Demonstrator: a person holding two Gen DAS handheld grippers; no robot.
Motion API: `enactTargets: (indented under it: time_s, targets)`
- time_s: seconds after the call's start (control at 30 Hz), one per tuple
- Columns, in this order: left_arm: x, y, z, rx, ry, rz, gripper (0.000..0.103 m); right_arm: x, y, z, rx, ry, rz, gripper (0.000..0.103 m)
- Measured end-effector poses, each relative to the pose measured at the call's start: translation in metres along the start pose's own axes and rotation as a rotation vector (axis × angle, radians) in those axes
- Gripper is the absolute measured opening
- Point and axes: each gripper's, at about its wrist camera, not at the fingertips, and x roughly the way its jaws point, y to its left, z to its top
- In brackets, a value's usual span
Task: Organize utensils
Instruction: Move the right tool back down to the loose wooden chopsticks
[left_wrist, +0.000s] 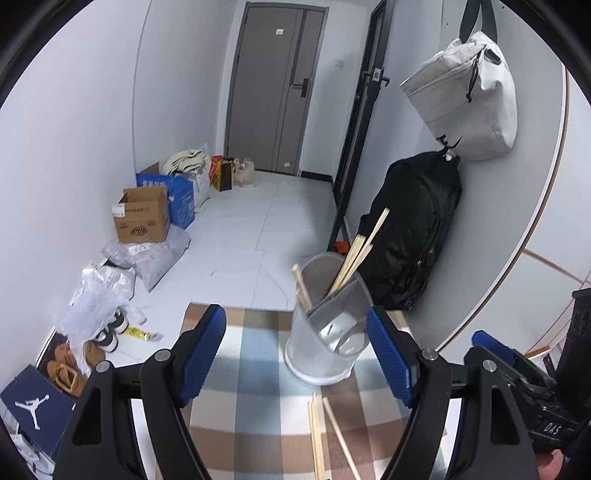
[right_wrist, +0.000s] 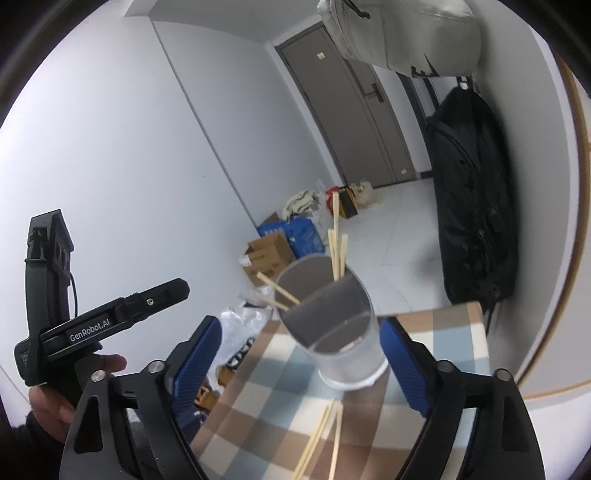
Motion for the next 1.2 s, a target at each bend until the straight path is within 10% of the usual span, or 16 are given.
enactTargets:
  time_s: [0.63, 1.2]
  targets:
    - [0.042, 0.026, -0.088, -0.006, 0.171, 0.069, 0.075, 0.068, -0.016, -0.074, -0.073, 0.370, -0.121, 0.092]
    - [0.065, 0.066, -0.107, -0.129, 0.224, 0.083, 0.075, 0.152, -0.018, -0.102, -0.179, 0.592, -0.189, 0.047]
